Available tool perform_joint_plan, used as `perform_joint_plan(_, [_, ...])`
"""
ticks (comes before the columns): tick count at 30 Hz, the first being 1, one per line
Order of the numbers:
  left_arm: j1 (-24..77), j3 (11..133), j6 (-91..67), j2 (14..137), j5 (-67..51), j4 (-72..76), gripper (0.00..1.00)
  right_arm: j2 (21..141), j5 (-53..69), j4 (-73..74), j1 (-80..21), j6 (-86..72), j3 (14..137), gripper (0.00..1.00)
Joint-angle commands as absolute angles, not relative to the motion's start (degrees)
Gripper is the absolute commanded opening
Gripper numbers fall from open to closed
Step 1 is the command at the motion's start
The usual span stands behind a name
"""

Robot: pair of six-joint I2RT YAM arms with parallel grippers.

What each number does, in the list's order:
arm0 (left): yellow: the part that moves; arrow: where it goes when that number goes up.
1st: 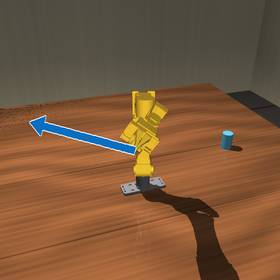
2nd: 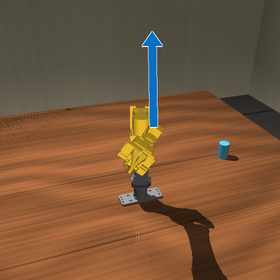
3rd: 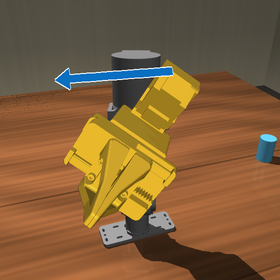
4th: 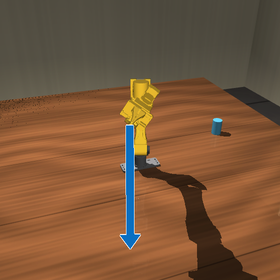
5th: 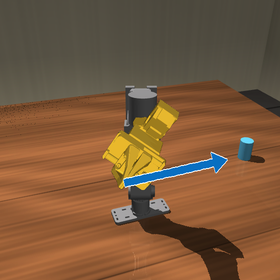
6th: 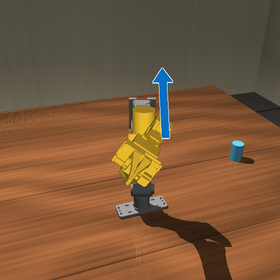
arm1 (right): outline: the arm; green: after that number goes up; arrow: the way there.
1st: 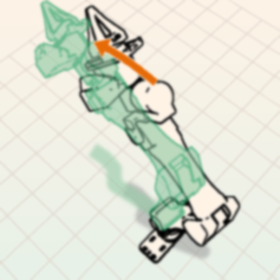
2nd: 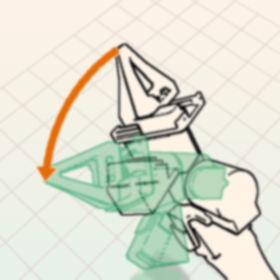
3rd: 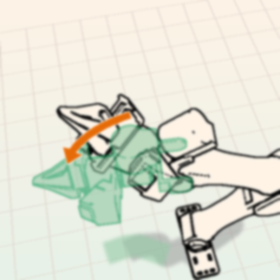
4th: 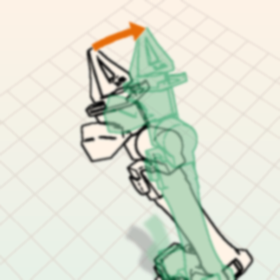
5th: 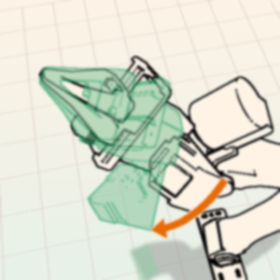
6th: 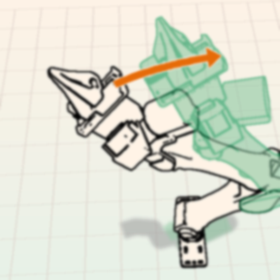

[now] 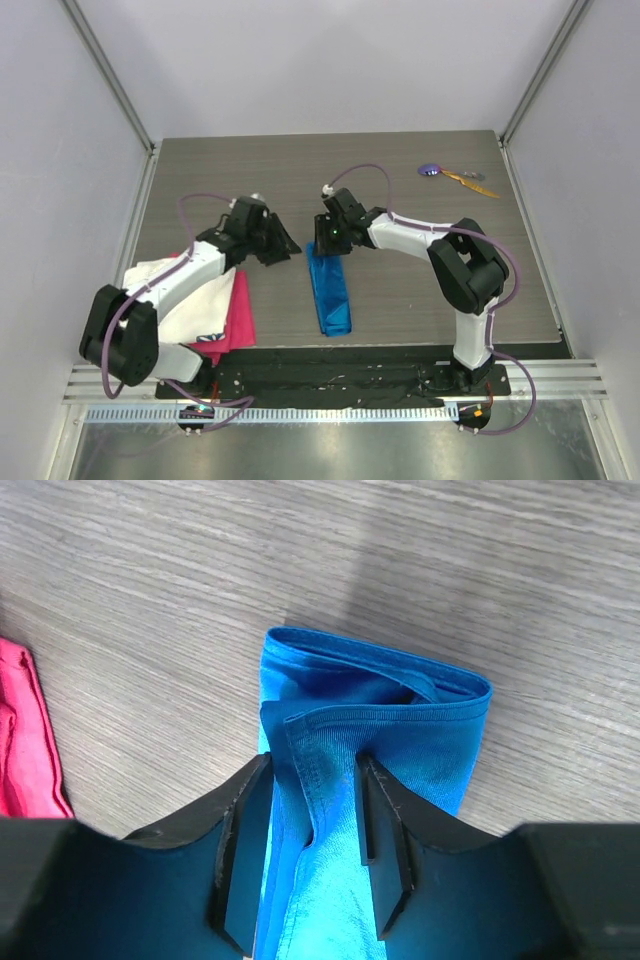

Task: Fold the napkin into a case and place the utensils inside
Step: Fold the 2/3-rectangle-folded napkin at the center of the board, then pick up the top corner of the smaller rectangle folded napkin from the center of the board.

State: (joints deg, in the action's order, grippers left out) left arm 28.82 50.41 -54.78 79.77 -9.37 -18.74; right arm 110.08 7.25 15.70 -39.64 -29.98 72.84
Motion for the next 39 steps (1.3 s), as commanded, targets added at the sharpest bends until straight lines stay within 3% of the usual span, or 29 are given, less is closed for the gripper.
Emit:
perform_joint_plan(1, [22.17,52.47,-52.65,76.91,-13.35,-22.14,0.42,107.31,5.36,15.29,-40.43,-27.6,75.76,0.45])
perform_joint_plan(9, [19.6,52.65,-50.45,73.83,-12.84,-24.87,0.41,108.19,3.26,16.17,-41.04,-27.07,78.22,0.43])
perform_joint_plan(26, [20.65,51.42,-48.52,74.0,-11.34,-26.28,0.32,109.08,0.27,18.81,-42.45,-26.72,79.81,0.38])
perform_joint_plan(39, [22.85,52.38,-48.78,75.67,-10.64,-26.28,0.35,111.18,-2.01,19.95,-43.5,-25.14,80.5,0.39])
